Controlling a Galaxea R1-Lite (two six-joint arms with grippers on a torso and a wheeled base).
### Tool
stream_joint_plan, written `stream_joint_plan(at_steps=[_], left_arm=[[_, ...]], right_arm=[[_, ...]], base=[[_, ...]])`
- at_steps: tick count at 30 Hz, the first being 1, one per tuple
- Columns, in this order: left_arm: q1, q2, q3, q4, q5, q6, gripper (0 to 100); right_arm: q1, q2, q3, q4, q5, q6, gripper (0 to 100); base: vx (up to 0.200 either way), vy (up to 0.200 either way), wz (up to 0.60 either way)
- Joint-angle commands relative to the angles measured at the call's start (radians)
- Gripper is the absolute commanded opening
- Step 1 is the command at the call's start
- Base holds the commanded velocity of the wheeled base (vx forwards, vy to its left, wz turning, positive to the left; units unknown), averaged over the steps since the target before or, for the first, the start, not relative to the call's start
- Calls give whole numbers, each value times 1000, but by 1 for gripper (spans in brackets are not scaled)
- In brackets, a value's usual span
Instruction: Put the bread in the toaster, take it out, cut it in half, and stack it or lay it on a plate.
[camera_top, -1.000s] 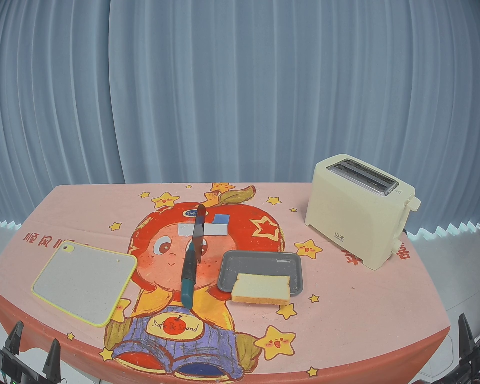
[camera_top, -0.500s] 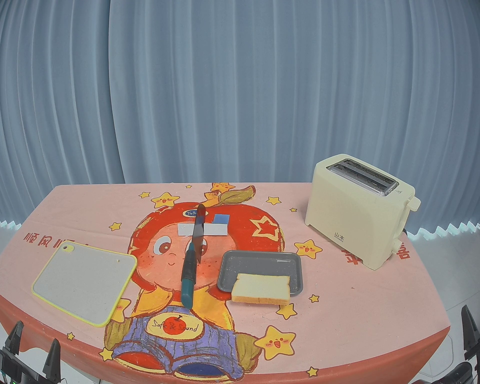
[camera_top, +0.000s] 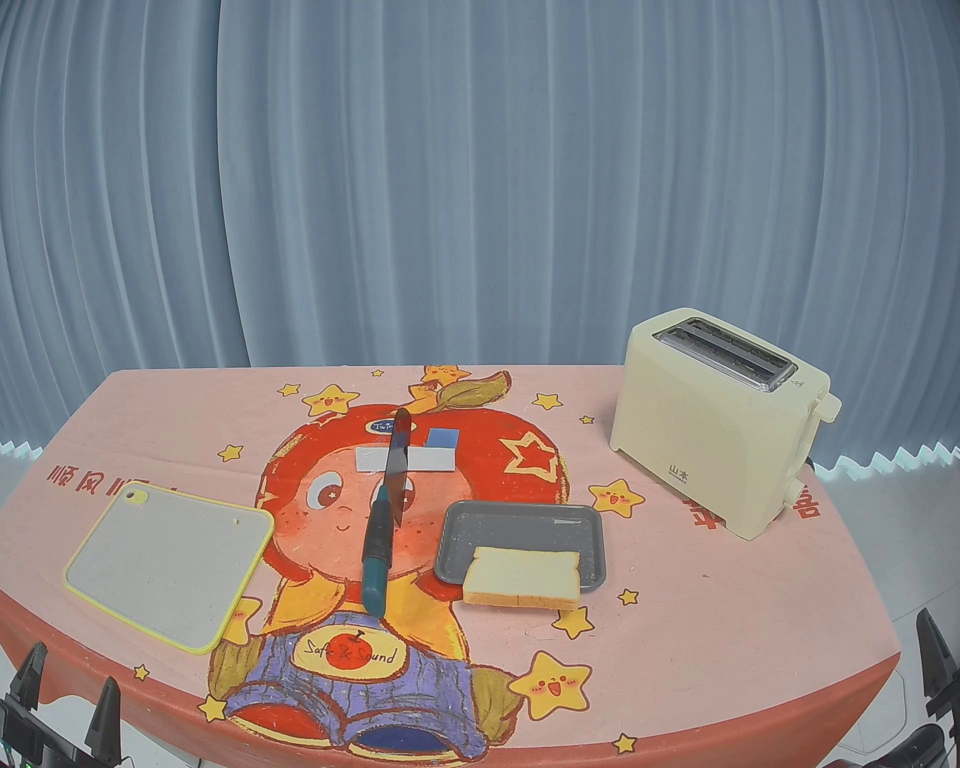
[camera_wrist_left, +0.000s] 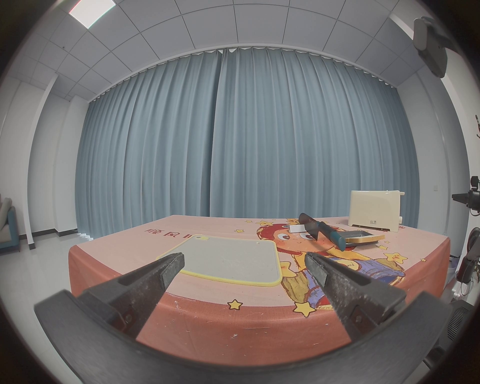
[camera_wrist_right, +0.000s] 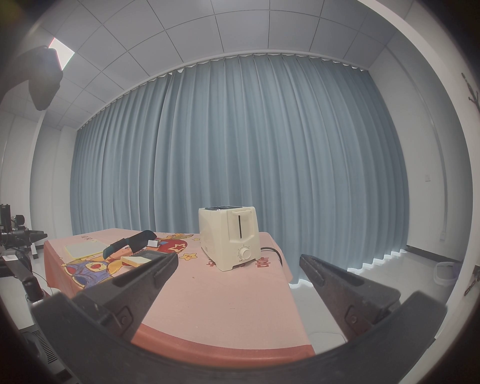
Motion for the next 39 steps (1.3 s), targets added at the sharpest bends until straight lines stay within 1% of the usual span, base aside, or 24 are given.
stream_joint_plan(at_steps=[1,4,6,7,9,11,12,14,17,18,19,22,25,26,27,29,31,32,33,34,35,37,39], left_arm=[[0,2,18,0,1,0,100],[0,2,18,0,1,-2,100],[0,2,18,-2,2,-3,100],[0,2,18,-2,1,-3,100],[0,2,18,-2,2,-3,100],[0,2,18,-2,1,-2,100],[0,2,18,-2,1,-2,100],[0,2,18,-2,-4,1,100],[0,2,18,-2,-4,1,100],[0,2,18,-2,-4,1,100],[0,2,18,-2,-4,1,100],[0,2,18,-2,-4,1,100],[0,2,18,-2,-4,1,100],[0,2,18,-2,-4,1,100],[0,2,18,-2,-4,1,100],[0,2,18,-2,-4,1,100],[0,2,18,0,-4,1,100],[0,2,18,-2,-4,1,100],[0,2,18,-2,-4,1,100],[0,2,18,-2,-4,1,100],[0,2,18,-2,-4,1,100],[0,2,18,0,-4,1,100],[0,2,18,0,-4,1,100]], right_arm=[[1,7,-2,-1,1,0,100],[2,30,-3,-2,5,1,100],[1,53,-5,-4,18,3,100],[1,72,-5,-5,34,3,100],[1,79,-6,-5,40,3,100],[-1,104,-8,-5,72,21,100],[-1,107,-8,-5,78,26,100],[-2,138,-19,-5,123,46,100],[-2,185,-28,-5,159,78,100],[-1,194,-29,-5,164,86,100],[4,214,-31,-5,175,101,100],[18,257,-29,-5,212,124,100],[42,290,-28,-4,265,156,100],[48,296,-28,-4,276,169,100],[65,308,-29,-4,302,193,100],[100,325,-25,-1,333,225,100],[136,337,-12,1,347,244,100],[166,348,-2,1,353,256,100],[186,357,3,-1,353,265,100],[189,359,4,-1,354,268,100],[246,382,7,-1,354,308,100],[295,391,6,-2,354,356,100],[357,406,1,-2,357,417,100]], base=[[0,0,0],[0,0,0],[0,0,0],[0,0,0],[0,0,0],[0,0,0],[0,0,0],[0,0,0],[0,0,0],[0,0,0],[0,0,0],[0,0,0],[0,0,0],[0,0,0],[0,0,0],[0,0,0],[0,0,0],[0,0,0],[0,0,0],[0,0,0],[0,0,0],[0,0,0],[0,0,0]])
